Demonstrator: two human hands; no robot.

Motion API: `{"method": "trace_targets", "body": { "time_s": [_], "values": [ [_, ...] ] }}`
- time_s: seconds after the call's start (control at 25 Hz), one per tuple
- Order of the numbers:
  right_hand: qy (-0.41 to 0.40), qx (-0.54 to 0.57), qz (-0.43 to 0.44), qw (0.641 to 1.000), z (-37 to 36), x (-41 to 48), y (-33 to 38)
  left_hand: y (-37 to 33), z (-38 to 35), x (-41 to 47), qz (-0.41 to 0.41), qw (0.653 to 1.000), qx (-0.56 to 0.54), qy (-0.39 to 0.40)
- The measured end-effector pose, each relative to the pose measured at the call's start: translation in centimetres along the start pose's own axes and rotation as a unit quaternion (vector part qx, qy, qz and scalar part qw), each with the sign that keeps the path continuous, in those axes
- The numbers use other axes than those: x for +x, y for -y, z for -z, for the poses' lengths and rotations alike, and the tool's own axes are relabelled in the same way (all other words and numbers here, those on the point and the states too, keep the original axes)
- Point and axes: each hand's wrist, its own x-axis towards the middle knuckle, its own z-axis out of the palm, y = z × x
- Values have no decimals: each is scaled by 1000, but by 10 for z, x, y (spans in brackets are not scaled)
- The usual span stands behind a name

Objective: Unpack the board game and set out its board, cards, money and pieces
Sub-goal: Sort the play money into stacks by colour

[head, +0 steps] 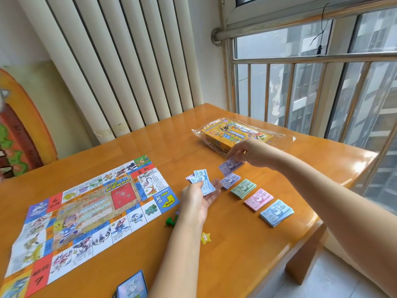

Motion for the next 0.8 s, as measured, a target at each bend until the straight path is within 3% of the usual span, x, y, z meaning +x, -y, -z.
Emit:
{"method": "trace_targets", "body": {
  "time_s": [0.32,0.8],
  "values": [
    [95,-99,-19,990,-22,17,1,-2,2,0,15,1000,14,-4],
    [157,-127,-23,979,-18,11,-1,-1,0,2,50,997,-41,29]
  ]
}}
